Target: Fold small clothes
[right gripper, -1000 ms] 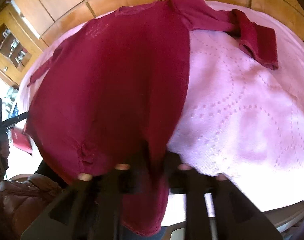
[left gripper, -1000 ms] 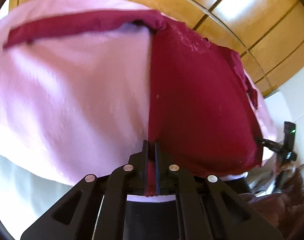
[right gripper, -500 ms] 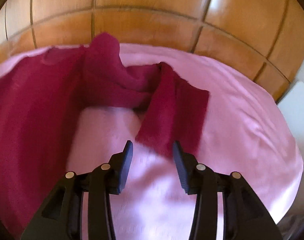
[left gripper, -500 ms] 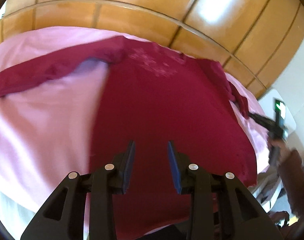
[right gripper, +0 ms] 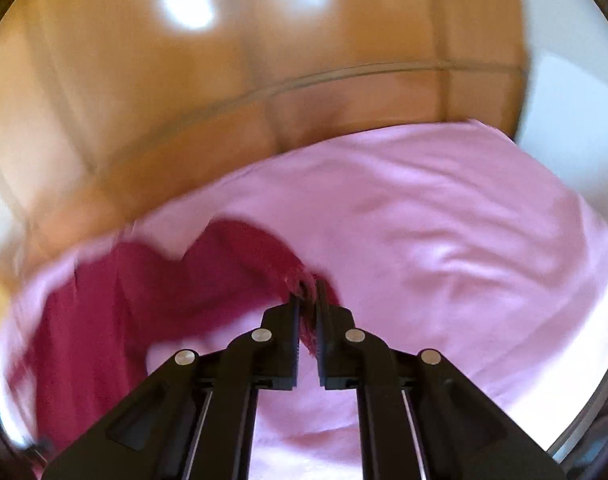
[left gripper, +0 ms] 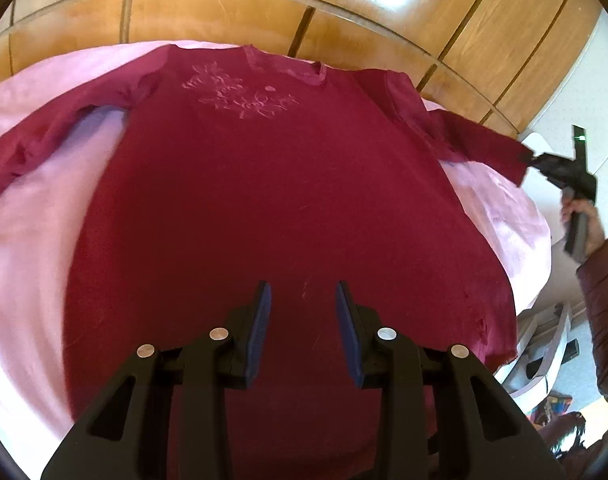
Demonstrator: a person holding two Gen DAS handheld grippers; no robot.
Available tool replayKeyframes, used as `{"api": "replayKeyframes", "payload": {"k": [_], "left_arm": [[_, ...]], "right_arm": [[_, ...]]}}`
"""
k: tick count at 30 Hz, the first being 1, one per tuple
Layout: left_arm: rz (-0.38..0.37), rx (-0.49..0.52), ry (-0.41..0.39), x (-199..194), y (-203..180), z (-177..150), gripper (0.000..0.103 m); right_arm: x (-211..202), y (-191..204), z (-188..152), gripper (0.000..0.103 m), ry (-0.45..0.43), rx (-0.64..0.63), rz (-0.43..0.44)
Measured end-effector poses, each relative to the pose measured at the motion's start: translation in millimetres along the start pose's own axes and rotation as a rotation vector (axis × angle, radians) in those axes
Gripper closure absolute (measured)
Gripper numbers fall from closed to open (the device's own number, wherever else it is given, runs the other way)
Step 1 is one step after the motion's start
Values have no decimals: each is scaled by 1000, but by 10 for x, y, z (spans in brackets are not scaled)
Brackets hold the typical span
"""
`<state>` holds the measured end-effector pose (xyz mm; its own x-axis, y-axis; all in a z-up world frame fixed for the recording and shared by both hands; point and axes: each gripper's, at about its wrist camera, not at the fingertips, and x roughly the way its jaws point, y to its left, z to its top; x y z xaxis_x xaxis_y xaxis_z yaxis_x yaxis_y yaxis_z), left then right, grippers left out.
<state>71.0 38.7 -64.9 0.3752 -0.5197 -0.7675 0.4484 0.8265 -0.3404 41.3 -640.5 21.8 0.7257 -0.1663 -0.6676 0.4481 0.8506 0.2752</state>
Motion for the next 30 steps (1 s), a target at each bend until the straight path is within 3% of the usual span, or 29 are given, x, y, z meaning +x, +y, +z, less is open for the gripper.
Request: {"api": "replayKeyframes", "payload": {"k": [3, 8, 11, 15, 16, 17, 18, 22, 26, 29, 30], "left_arm": [[-8, 13, 8, 61, -67, 48, 71], [4, 24, 27, 112, -140, 61, 71], [16, 7, 41, 155, -144, 67, 71], [28, 16, 54, 199, -171, 90, 71], [30, 22, 60, 216, -184, 100, 71], [35, 29, 63, 232, -198, 111, 71], [38, 33, 64, 241, -205, 117, 71], [44, 40, 59, 288, -209, 149, 71], [54, 32, 48, 341, -200, 158, 71], [54, 21, 35, 347, -195, 148, 53], [58, 22, 27, 333, -196, 141, 52]], "right_arm": [[74, -417, 338, 97, -20, 139, -47], [411, -767, 694, 98, 3, 204, -192], [750, -1055, 627, 98, 83, 237, -306], [959, -1316, 352, 93, 124, 291, -373], [912, -1339, 301, 79, 112, 310, -367], [829, -1411, 218, 46, 86, 354, -330], [753, -1453, 169, 38, 58, 379, -308], [477, -1455, -193, 37, 50, 422, -168], [497, -1278, -580, 37, 126, 435, 15], [582, -1138, -637, 37, 115, 448, 70], [617, -1106, -625, 37, 115, 463, 76]]}}
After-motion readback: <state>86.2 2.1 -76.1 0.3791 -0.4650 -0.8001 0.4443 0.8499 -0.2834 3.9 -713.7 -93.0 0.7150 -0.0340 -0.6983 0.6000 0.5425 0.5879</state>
